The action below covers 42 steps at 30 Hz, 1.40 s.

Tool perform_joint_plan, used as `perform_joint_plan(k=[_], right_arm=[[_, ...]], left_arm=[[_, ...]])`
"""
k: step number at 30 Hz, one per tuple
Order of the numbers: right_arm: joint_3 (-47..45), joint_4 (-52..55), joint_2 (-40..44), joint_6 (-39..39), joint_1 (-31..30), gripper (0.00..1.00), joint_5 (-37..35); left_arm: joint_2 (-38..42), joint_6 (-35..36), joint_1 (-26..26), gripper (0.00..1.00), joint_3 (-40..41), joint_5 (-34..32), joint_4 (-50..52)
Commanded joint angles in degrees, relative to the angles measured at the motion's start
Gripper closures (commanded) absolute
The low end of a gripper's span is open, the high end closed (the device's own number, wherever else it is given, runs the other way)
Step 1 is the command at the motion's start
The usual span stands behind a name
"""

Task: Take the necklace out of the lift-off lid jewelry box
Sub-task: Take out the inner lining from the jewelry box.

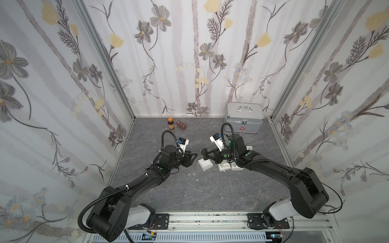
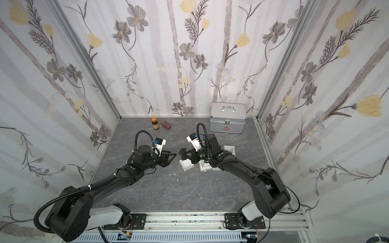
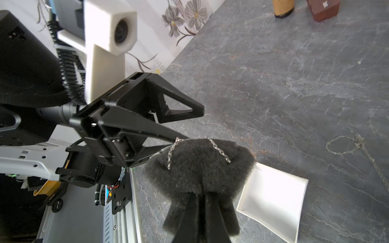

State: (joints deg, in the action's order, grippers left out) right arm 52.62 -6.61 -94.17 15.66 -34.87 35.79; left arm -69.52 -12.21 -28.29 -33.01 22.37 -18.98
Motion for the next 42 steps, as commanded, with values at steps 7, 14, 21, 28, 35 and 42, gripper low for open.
perform_joint_plan(k=[7, 14, 21, 28, 35, 42], right_arm=[[3.5, -3.6, 0.5, 1.6, -0.3, 0.96, -9.3], [5.4, -3.8, 0.2, 1.5, -2.0, 0.95, -11.7], [5.7, -3.1, 0.3, 0.4, -3.8, 0.95, -15.0], [6.1, -3.9, 0.1, 0.1, -5.1, 0.94, -16.3], [6.3, -4.6, 0.0, 0.1, -5.2, 0.93, -16.4], [5.9, -5.8, -0.1, 0.1, -5.6, 0.93, -15.5]], left_arm=[[3.1, -3.8, -2.0, 0.48, -3.4, 9.1, 0.6], [0.4, -5.4, -3.7, 0.54, -6.1, 8.7, -1.0], [0.7, -5.0, -3.7, 0.54, -7.7, 5.8, 1.1], [0.0, -5.3, -3.7, 0.57, -8.9, 5.4, 2.9], [0.1, -5.3, -3.7, 0.60, -9.5, 3.6, 4.2], [-1.3, -6.0, -3.8, 0.64, -10.5, 3.0, 3.9]])
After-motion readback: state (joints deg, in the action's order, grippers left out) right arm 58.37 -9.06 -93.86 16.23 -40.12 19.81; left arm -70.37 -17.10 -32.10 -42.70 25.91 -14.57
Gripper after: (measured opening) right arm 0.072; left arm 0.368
